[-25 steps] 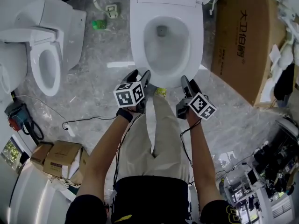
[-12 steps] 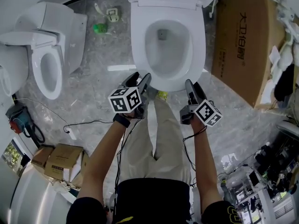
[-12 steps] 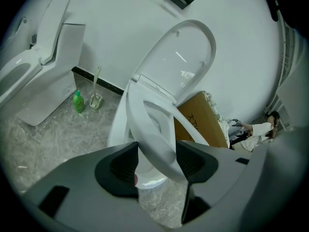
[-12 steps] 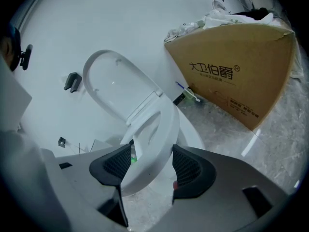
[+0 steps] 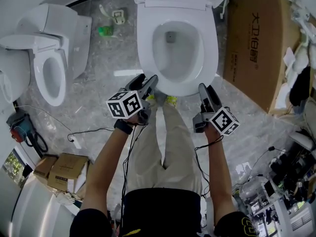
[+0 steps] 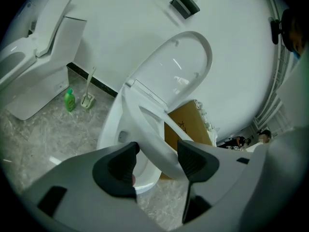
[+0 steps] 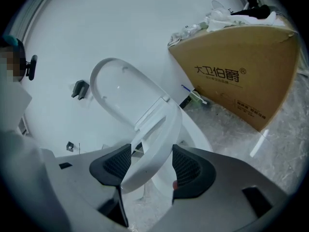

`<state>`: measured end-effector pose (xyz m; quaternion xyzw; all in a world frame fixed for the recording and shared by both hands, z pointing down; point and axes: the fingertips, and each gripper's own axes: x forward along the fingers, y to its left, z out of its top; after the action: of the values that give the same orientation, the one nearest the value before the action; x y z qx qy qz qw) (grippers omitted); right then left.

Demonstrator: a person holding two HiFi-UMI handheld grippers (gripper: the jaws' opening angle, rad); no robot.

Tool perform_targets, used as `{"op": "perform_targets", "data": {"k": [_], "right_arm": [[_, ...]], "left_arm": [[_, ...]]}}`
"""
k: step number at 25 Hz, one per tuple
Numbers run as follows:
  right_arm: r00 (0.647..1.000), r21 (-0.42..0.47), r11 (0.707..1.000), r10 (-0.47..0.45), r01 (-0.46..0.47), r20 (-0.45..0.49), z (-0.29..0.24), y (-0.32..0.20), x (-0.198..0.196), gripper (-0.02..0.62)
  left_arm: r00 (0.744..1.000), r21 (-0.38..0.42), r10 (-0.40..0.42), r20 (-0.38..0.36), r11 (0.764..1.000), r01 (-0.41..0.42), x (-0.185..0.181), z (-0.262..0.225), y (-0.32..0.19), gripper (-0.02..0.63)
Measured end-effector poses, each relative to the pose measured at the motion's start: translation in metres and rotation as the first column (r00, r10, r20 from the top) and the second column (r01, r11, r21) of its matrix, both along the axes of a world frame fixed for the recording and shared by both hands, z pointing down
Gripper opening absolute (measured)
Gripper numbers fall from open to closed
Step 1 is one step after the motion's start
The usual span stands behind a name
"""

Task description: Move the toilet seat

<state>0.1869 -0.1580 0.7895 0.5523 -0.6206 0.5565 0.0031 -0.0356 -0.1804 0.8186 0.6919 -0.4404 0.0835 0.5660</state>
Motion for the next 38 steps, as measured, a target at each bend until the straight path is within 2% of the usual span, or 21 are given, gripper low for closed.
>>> {"op": "perform_targets", "data": {"k": [6,11,17,23,29,38], "right_arm": [[1.000,0.076,0.997,-0.004,0.004,-0.007,-0.029,-0.018,-0.002,0.287],[1.000,0.122,0.992,-0.016,0.017,-0.007,-0.045,-0.028,0.001,0.268],[1.000,0.180,0.984,-0.011,0.010,0.006,-0.067,-0.045,-0.001,0.275],[1.000,0.239,0.971,0.005,-0.012,0.029,-0.087,-0.064,0.002,0.291],[0.999,0.309,0.951,0.012,-0.027,0.051,-0.109,-0.095,0.003,0.324],[0.993,0.359,0.927,0.089,-0.111,0.078,-0.131,-0.120,0.007,0.327]], "left_arm": [[0.998,0.040,-0.045,-0.051,0.998,0.047,-0.003,-0.026,-0.018,0.285],[0.996,0.036,-0.042,-0.079,0.998,0.045,-0.003,-0.043,-0.030,0.290],[0.988,0.060,-0.080,-0.133,0.994,0.089,-0.006,-0.062,-0.049,0.293],[0.979,0.079,-0.108,-0.174,0.989,0.124,-0.007,-0.079,-0.069,0.313],[0.959,0.090,-0.156,-0.238,0.979,0.182,-0.007,-0.102,-0.097,0.337],[0.941,0.080,-0.200,-0.272,0.970,0.230,-0.009,-0.122,-0.124,0.356]]}}
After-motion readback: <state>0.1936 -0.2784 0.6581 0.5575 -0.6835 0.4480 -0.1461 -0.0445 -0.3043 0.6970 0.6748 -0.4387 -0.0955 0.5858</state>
